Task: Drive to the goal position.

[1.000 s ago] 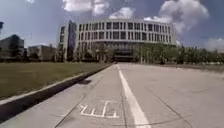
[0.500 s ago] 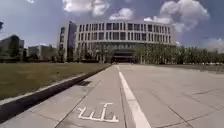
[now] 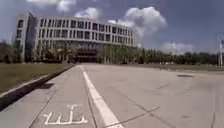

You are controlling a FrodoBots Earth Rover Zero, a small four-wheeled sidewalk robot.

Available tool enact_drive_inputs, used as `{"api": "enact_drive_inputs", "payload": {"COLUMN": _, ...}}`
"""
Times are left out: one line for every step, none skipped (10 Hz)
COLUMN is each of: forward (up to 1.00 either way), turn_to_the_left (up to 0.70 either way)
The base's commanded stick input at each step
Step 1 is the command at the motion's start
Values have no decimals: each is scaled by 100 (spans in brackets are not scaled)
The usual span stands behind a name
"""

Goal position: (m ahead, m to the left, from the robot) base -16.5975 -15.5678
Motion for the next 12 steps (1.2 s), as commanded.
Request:
{"api": "enact_drive_inputs", "payload": {"forward": 0, "turn_to_the_left": -75}}
{"api": "enact_drive_inputs", "payload": {"forward": 0, "turn_to_the_left": -75}}
{"api": "enact_drive_inputs", "payload": {"forward": 0, "turn_to_the_left": -75}}
{"api": "enact_drive_inputs", "payload": {"forward": 0, "turn_to_the_left": -74}}
{"api": "enact_drive_inputs", "payload": {"forward": 0, "turn_to_the_left": -75}}
{"api": "enact_drive_inputs", "payload": {"forward": 0, "turn_to_the_left": -75}}
{"api": "enact_drive_inputs", "payload": {"forward": 0, "turn_to_the_left": -74}}
{"api": "enact_drive_inputs", "payload": {"forward": 0, "turn_to_the_left": -74}}
{"api": "enact_drive_inputs", "payload": {"forward": 0, "turn_to_the_left": -74}}
{"api": "enact_drive_inputs", "payload": {"forward": 0, "turn_to_the_left": -74}}
{"api": "enact_drive_inputs", "payload": {"forward": 0, "turn_to_the_left": -74}}
{"api": "enact_drive_inputs", "payload": {"forward": 0, "turn_to_the_left": -74}}
